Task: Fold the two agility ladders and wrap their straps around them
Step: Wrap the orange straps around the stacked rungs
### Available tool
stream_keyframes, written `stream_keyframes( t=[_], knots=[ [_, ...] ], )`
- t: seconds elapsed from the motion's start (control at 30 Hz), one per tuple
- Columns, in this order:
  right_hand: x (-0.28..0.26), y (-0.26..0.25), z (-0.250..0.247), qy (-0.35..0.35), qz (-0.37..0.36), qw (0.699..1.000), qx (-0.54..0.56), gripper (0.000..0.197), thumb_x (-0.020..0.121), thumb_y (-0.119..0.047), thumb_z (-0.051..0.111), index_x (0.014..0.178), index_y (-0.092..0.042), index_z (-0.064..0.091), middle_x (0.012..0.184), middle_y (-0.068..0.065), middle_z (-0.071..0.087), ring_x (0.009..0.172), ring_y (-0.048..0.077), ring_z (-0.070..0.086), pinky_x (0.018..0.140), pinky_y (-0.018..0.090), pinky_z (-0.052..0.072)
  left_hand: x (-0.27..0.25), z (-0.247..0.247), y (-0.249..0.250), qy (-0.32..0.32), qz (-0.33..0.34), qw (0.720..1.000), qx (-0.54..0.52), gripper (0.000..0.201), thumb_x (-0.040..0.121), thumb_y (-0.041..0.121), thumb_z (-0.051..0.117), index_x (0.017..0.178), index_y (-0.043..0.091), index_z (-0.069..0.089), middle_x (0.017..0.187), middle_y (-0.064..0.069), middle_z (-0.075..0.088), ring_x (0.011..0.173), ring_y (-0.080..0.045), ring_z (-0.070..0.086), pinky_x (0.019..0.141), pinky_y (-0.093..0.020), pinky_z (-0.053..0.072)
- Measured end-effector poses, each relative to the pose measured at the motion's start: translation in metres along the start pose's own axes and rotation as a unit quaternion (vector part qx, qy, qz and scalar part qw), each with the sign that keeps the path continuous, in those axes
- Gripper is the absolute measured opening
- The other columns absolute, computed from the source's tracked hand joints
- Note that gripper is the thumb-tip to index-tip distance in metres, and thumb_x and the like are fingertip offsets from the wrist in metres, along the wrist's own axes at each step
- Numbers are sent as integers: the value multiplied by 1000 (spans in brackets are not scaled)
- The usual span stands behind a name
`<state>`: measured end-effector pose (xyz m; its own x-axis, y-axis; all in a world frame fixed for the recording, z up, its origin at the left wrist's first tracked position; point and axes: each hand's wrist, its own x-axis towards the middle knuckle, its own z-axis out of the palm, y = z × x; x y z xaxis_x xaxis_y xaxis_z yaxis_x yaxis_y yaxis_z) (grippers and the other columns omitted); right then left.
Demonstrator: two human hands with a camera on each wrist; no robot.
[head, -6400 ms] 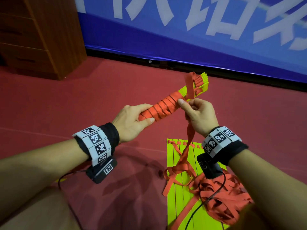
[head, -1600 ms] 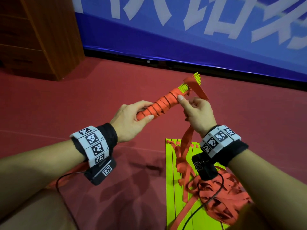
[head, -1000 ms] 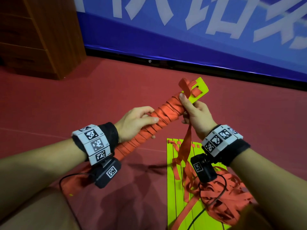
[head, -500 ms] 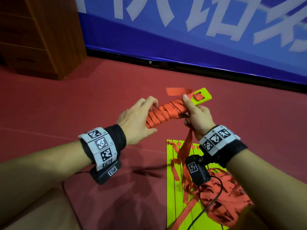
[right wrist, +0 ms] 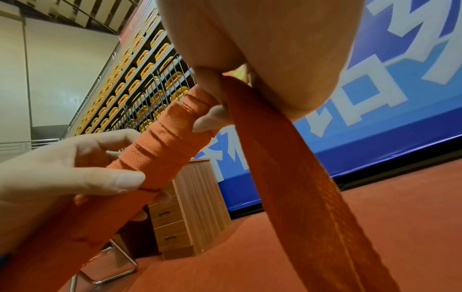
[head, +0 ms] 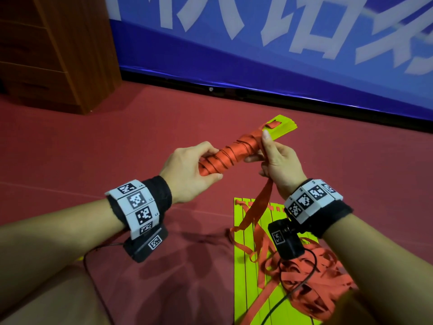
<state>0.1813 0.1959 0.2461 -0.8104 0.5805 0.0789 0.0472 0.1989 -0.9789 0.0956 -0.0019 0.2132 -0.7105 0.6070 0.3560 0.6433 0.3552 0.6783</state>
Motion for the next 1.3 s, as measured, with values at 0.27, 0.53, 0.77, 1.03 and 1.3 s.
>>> stream_keyframes(
  t=[0.27, 0.53, 0.77, 1.03, 1.3],
  knots=[
    [-1, 3, -1, -4, -49, 999, -3, 47, 103, -43, 54, 101, 3, 67, 86, 7, 79, 52, -3, 59, 55, 20, 47, 1, 0, -1, -25, -39, 993, -108, 36, 81, 22, 85, 113, 22, 69, 103, 9, 75, 94, -1, 70, 87, -13, 52],
    [-1, 4, 0, -1, -63, 998, 13, 36, 102, -33, 60, 99, 1, 69, 87, 7, 78, 50, -3, 55, 57, 23, 48, 2, -1, -1, -41, -72, 977, -198, 33, 84, 11, 81, 115, 16, 71, 102, 4, 77, 93, -4, 73, 87, -17, 54],
    [3, 9, -3, -2, -19, 1000, 5, 42, 96, -45, 63, 95, -4, 68, 77, 3, 74, 47, -3, 52, 54, 21, 49, -1, -1, 0, -89, -91, 952, -279, 22, 92, 7, 72, 114, 7, 70, 97, -17, 76, 90, -34, 75, 81, -39, 60],
    [4, 13, -4, -39, 1, 999, 3, 41, 99, -48, 56, 86, -10, 63, 69, -9, 70, 46, 3, 47, 53, 22, 50, 1, 6, 1, -168, -123, 914, -347, 45, 85, 29, 65, 117, -3, 62, 93, -20, 69, 91, -40, 72, 76, -37, 56],
    [5, 14, 1, -18, -18, 1000, 15, 46, 97, -51, 57, 74, -11, 51, 52, -4, 44, 44, 7, 43, 52, 22, 46, 0, 4, 5, -174, -122, 917, -337, 46, 90, 32, 57, 117, -5, 58, 107, -33, 68, 86, -42, 72, 66, -32, 58]
  ],
)
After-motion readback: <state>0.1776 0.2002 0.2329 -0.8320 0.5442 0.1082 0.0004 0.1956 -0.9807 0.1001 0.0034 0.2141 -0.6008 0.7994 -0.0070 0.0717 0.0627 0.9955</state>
